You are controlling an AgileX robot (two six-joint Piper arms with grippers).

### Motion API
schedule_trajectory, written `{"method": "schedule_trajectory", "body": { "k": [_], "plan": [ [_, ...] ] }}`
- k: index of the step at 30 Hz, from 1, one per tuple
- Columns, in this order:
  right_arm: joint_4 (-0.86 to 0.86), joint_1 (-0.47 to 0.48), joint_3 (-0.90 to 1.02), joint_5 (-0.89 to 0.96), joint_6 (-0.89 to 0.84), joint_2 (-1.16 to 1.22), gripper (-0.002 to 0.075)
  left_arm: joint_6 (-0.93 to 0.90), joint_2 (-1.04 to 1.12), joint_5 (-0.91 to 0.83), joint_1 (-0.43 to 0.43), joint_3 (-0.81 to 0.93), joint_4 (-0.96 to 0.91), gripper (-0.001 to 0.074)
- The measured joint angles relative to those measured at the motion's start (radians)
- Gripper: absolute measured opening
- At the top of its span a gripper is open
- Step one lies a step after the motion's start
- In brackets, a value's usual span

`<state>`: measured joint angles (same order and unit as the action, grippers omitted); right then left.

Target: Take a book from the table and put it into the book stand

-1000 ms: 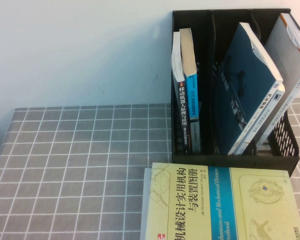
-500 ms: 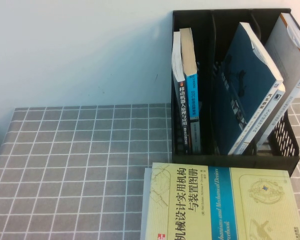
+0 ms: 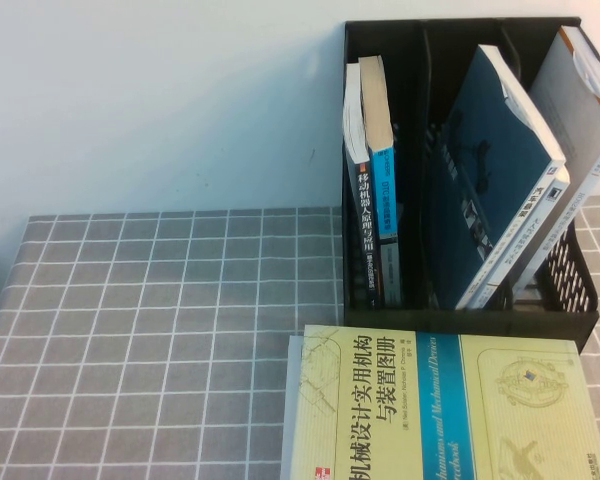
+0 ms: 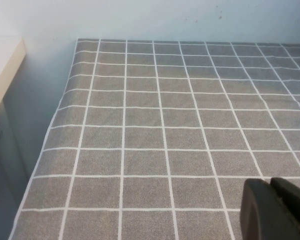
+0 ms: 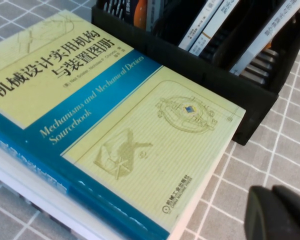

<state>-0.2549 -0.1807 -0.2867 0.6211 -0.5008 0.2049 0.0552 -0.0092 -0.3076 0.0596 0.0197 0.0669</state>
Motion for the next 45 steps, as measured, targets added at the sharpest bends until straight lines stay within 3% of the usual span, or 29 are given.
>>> {"method": "schedule_trajectory", "body": {
  "k": [5, 12, 20, 45],
  "plan": [
    [0.058, 0.018, 0.082, -0.126, 0.077, -0.079, -0.0003, -0.002, 0.0, -0.002, 0.0, 0.0, 0.0, -0.0003],
    [0.148, 0.157, 0.301, -0.5, 0.164, -0.205, -0.0003, -0.002, 0.0, -0.002, 0.0, 0.0, 0.0, -0.0003],
    [0.214, 0.216, 0.314, -0.284, 0.351, -0.218, -0.0003, -0.002, 0.0, -0.002, 0.0, 0.0, 0.0, -0.0003],
    [0.272, 0.218, 0.313, -0.284, 0.414, -0.218, -0.0003, 0.001, 0.0, -0.002, 0.0, 0.0, 0.0, -0.0003]
  ]
}}
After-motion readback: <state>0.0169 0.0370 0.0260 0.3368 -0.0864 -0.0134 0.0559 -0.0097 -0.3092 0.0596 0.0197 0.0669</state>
